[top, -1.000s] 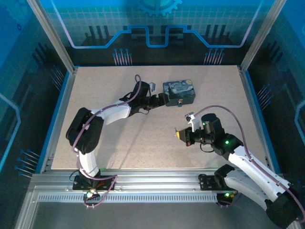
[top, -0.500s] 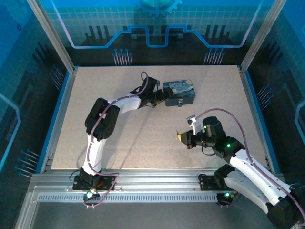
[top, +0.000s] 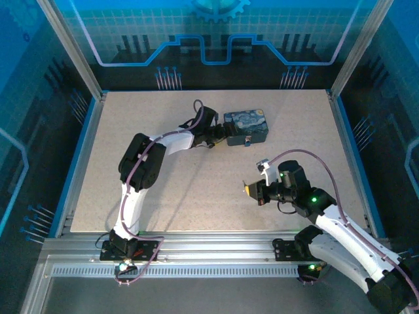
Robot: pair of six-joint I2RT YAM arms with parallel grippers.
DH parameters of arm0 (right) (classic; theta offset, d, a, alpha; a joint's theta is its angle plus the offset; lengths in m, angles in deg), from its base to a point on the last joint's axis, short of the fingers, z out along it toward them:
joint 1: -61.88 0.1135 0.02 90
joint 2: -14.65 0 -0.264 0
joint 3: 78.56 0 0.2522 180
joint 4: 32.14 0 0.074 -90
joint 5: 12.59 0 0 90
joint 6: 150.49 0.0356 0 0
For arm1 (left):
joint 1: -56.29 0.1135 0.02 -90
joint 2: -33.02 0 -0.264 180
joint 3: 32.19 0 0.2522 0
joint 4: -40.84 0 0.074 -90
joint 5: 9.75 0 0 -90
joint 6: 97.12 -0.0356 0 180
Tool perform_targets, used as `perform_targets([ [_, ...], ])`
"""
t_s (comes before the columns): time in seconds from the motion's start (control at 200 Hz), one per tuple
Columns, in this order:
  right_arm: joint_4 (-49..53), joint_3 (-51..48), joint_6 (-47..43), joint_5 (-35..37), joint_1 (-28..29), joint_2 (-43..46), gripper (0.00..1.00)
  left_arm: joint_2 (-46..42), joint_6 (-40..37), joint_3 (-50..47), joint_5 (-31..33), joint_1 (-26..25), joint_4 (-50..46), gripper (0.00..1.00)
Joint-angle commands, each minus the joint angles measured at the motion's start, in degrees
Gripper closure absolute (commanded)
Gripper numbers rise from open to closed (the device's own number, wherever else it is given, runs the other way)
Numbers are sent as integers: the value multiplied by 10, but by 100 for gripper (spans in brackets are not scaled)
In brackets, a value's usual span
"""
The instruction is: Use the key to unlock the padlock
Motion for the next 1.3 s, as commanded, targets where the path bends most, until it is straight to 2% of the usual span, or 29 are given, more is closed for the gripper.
perform_targets([
  [0.0,12,14,3,1,0,8,100,0,-20,-28,19,11,-45,19],
  [0.425,10,18,5,-7,-4,-3,100,-51,-37,-134,29,28,-27,22],
  [1.05,10,13,-11,-51,-39,-16,100,-194,-55,-315,50,52,-6,21],
  [1.296,-6,17,-13,-62,-40,-43,100,-249,-55,-386,56,77,0,21],
])
